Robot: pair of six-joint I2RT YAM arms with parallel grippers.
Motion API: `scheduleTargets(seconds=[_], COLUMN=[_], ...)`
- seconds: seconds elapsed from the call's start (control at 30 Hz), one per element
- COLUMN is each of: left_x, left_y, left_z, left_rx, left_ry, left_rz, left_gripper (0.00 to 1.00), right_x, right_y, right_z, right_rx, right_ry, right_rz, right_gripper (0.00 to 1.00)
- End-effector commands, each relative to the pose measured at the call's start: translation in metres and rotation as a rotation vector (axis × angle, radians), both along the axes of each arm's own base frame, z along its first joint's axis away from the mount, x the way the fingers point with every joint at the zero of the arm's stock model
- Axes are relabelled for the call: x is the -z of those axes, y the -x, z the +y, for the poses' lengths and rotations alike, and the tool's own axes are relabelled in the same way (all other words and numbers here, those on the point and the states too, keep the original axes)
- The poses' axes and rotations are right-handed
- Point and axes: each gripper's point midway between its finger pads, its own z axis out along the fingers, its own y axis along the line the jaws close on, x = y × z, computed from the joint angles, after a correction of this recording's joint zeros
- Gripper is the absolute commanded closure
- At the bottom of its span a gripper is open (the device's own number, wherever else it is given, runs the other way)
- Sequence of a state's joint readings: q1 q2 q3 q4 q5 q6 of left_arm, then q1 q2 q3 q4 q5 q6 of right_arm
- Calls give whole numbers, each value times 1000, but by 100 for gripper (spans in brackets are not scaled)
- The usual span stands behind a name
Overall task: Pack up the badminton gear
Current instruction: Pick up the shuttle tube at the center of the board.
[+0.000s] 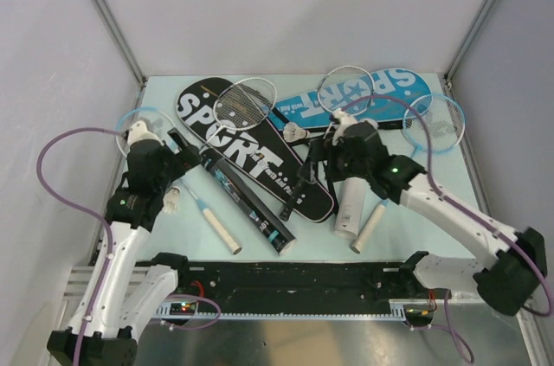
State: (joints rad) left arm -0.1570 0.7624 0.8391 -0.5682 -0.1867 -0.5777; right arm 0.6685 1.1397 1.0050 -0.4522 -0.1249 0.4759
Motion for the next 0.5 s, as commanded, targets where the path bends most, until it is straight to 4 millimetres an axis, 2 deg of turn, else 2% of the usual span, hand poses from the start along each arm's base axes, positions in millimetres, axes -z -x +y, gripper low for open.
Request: scheduleTargets(seconds=[0.0,0.13,0.27,0.37,0.47], left_x=[-1,1,0,1,0], left_y=[14,27,34,37,37], left_z=[36,53,59,57,45], left_rx=[-152,-212,-230,-224,-183], left_ry=[-62,-126,-151,-130,-71], left_rz=[-30,-54,-71,-76,-82], left_gripper=[0,0,0,0,0], right_x=[-1,31,59,83,105], right_y=[-5,3,12,15,15], right_z=[57,104,143,165,176], right_rx=[-117,-213,-292,-331,-345], right_ry=[-55,-9,48,94,157], right_rz=[-68,-8,24,49,61], right_gripper=[4,5,5,5,5])
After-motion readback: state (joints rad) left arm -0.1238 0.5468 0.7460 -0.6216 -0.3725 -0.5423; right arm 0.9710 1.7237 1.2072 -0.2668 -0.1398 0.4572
